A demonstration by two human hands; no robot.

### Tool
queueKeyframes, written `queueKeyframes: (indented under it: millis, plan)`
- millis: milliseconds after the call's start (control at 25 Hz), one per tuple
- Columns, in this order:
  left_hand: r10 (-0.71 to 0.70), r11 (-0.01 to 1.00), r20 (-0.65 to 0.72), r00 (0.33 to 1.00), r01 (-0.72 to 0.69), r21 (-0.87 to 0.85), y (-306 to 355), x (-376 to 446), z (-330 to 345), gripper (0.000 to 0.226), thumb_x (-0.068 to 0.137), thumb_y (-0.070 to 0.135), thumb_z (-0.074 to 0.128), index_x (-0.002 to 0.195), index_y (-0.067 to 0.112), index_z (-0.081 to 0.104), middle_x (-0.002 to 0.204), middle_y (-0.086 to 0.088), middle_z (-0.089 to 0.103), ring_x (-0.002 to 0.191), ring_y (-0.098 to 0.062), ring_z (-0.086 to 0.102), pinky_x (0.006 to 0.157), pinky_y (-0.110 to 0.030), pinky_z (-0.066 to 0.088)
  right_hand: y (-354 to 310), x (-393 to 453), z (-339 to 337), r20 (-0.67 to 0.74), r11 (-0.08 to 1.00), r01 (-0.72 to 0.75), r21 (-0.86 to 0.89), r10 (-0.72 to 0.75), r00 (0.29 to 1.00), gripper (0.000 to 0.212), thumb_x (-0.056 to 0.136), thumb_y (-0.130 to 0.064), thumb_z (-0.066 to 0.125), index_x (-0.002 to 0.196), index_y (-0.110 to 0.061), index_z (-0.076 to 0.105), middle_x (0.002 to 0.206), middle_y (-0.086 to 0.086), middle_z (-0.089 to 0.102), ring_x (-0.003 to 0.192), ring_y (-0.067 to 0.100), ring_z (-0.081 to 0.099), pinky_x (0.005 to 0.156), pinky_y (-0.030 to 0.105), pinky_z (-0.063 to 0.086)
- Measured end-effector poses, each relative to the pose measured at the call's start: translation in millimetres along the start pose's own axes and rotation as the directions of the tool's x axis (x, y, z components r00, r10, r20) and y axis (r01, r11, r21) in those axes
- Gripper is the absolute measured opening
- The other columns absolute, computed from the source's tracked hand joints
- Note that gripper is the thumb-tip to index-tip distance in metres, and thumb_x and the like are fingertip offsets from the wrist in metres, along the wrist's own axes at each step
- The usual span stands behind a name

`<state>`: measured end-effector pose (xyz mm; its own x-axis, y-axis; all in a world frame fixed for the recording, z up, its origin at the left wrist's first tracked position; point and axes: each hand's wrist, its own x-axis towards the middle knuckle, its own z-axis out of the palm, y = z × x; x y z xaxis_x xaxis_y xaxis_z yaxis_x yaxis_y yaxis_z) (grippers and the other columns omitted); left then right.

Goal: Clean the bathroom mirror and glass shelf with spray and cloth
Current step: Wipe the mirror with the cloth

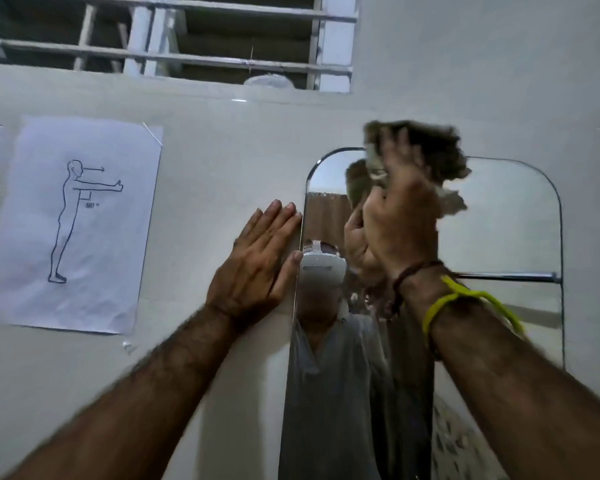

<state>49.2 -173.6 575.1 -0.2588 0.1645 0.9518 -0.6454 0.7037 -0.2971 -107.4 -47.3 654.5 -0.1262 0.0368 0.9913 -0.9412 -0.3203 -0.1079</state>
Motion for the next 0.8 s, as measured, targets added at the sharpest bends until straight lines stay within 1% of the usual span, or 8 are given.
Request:
queueKeyframes:
  millis: [80, 160, 320, 440, 520, 640, 720, 800]
  plan:
    - [0.018, 1.000, -0.007, 1.000, -0.018, 0.019, -2, -1, -1, 0.058, 0.099, 0.033, 0.047, 0.149, 0.005, 0.039, 0.158, -0.010, 0.035, 0.151, -0.021, 0.023, 0.124, -0.042, 0.020, 3, 10, 33, 0.138, 0.963, 0.139, -0.231, -0.109, 0.984, 0.071, 0.078, -0.015, 0.047, 0.149, -0.019, 0.043, 0.159, 0.010, 0.035, 0.146, 0.032, 0.031, 0.122, 0.052, 0.017]
    - [0.022, 0.999, -0.009, 1.000, -0.022, 0.041, -2, 0, -1, 0.060, 0.099, 0.035, 0.048, 0.149, 0.005, 0.038, 0.158, -0.009, 0.035, 0.151, -0.021, 0.023, 0.124, -0.043, 0.022, -2, 12, 54, 0.188, 0.917, 0.216, -0.336, -0.159, 0.969, 0.063, 0.086, -0.028, 0.048, 0.149, -0.022, 0.041, 0.161, 0.008, 0.031, 0.146, 0.030, 0.031, 0.122, 0.053, 0.010]
    - [0.033, 0.998, -0.018, 0.999, -0.032, 0.059, -1, -1, 1, 0.060, 0.099, 0.037, 0.047, 0.148, 0.003, 0.040, 0.158, -0.010, 0.035, 0.151, -0.022, 0.023, 0.123, -0.044, 0.023, -3, -2, 62, 0.295, 0.875, 0.389, -0.290, -0.305, 0.906, 0.059, 0.094, -0.038, 0.040, 0.151, -0.026, 0.037, 0.163, 0.000, 0.025, 0.134, 0.029, 0.049, 0.122, 0.053, 0.012]
    - [0.033, 0.996, -0.031, 0.999, -0.031, 0.081, 0, -1, -1, 0.060, 0.098, 0.036, 0.049, 0.147, 0.002, 0.042, 0.156, -0.012, 0.038, 0.150, -0.024, 0.026, 0.123, -0.045, 0.025, 14, -20, 46, 0.371, 0.772, 0.559, -0.302, -0.446, 0.815, 0.059, 0.096, -0.037, 0.041, 0.153, -0.023, 0.035, 0.163, -0.001, 0.024, 0.144, 0.026, 0.036, 0.120, 0.047, 0.021]
    - [0.036, 0.996, -0.025, 0.999, -0.034, 0.088, 1, 0, 0, 0.061, 0.099, 0.037, 0.048, 0.148, 0.003, 0.040, 0.157, -0.011, 0.035, 0.151, -0.023, 0.025, 0.123, -0.044, 0.024, 28, -11, 35, 0.346, 0.778, 0.523, -0.349, -0.412, 0.843, 0.058, 0.098, -0.041, 0.038, 0.154, -0.026, 0.032, 0.164, -0.003, 0.022, 0.146, 0.022, 0.034, 0.120, 0.048, 0.023]
    - [0.040, 0.995, -0.012, 0.999, -0.038, 0.089, 0, -2, 1, 0.062, 0.099, 0.038, 0.045, 0.150, 0.003, 0.037, 0.158, -0.010, 0.033, 0.151, -0.022, 0.023, 0.122, -0.045, 0.025, 28, 23, 30, 0.227, 0.883, 0.285, -0.374, -0.211, 0.951, 0.060, 0.099, -0.050, 0.028, 0.155, -0.028, 0.027, 0.165, 0.000, 0.017, 0.147, 0.025, 0.030, 0.120, 0.056, 0.018]
    - [0.030, 0.996, -0.021, 0.999, -0.028, 0.084, 1, -2, 0, 0.064, 0.098, 0.037, 0.048, 0.150, 0.001, 0.036, 0.159, -0.013, 0.032, 0.151, -0.023, 0.023, 0.122, -0.045, 0.025, 22, 21, 39, 0.295, 0.818, 0.386, -0.426, -0.278, 0.914, 0.061, 0.101, -0.050, 0.020, 0.156, -0.025, 0.024, 0.166, 0.003, 0.014, 0.153, 0.025, 0.012, 0.121, 0.057, 0.009]
    - [0.001, 0.999, -0.049, 0.999, 0.001, 0.037, 3, -1, -1, 0.068, 0.096, 0.034, 0.054, 0.150, -0.003, 0.032, 0.159, -0.016, 0.029, 0.151, -0.027, 0.022, 0.123, -0.046, 0.023, 21, -6, 42, 0.397, 0.717, 0.571, -0.401, -0.426, 0.813, 0.058, 0.103, -0.044, 0.021, 0.157, -0.022, 0.023, 0.166, 0.005, 0.014, 0.152, 0.027, 0.016, 0.121, 0.057, 0.011]
